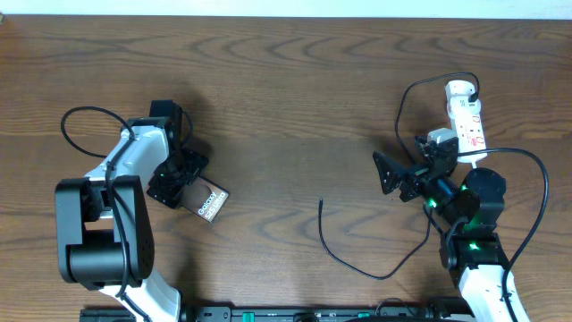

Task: Plug charger to phone and switch on socket

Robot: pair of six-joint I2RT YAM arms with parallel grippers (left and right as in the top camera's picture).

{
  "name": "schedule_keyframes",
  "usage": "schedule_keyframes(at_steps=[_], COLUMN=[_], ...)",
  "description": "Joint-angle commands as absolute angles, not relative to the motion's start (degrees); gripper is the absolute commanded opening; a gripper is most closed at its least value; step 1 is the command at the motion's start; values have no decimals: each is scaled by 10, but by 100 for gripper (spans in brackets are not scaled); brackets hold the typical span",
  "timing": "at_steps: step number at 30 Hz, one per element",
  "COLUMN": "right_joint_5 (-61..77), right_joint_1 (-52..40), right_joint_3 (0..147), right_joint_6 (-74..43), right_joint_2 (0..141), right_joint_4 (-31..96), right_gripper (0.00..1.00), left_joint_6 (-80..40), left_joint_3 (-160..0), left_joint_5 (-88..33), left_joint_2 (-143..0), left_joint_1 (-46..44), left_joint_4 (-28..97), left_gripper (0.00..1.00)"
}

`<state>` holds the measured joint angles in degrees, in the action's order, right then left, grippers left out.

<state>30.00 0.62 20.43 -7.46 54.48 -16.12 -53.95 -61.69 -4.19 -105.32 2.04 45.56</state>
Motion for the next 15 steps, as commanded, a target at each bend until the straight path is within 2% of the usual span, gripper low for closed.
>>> schedule_keyframes(at_steps=[1, 10, 11, 12, 13, 14, 15], right_joint_5=[304, 304, 304, 304, 304, 304, 304], right_joint_1=[4, 4, 4, 4, 4, 4, 4], right_joint_3=[213, 213, 213, 213, 213, 213, 213], right_joint_6=[-81, -81, -81, -81, -81, -81, -81], right_joint_2=[543, 543, 543, 543, 543, 543, 543], right_joint_4=[-161, -161, -161, -161, -161, -161, -161], right_gripper=[99, 99, 99, 99, 99, 99, 99], left_joint_6=[-533, -512, -512, -512, -512, -512, -512], left_joint_3=[-599, -598, -598, -598, -598, -598, -598], left_joint_5=[-34, -34, -34, -34, -34, -34, -34], left_joint_2=[-1067, -1067, -1067, -1067, -1067, -1067, -1067], left_joint_1=[19, 19, 19, 19, 19, 19, 19], left_joint_4=[464, 460, 459, 459, 459, 459, 459], left_gripper=[88, 88, 81, 69, 62, 60, 65])
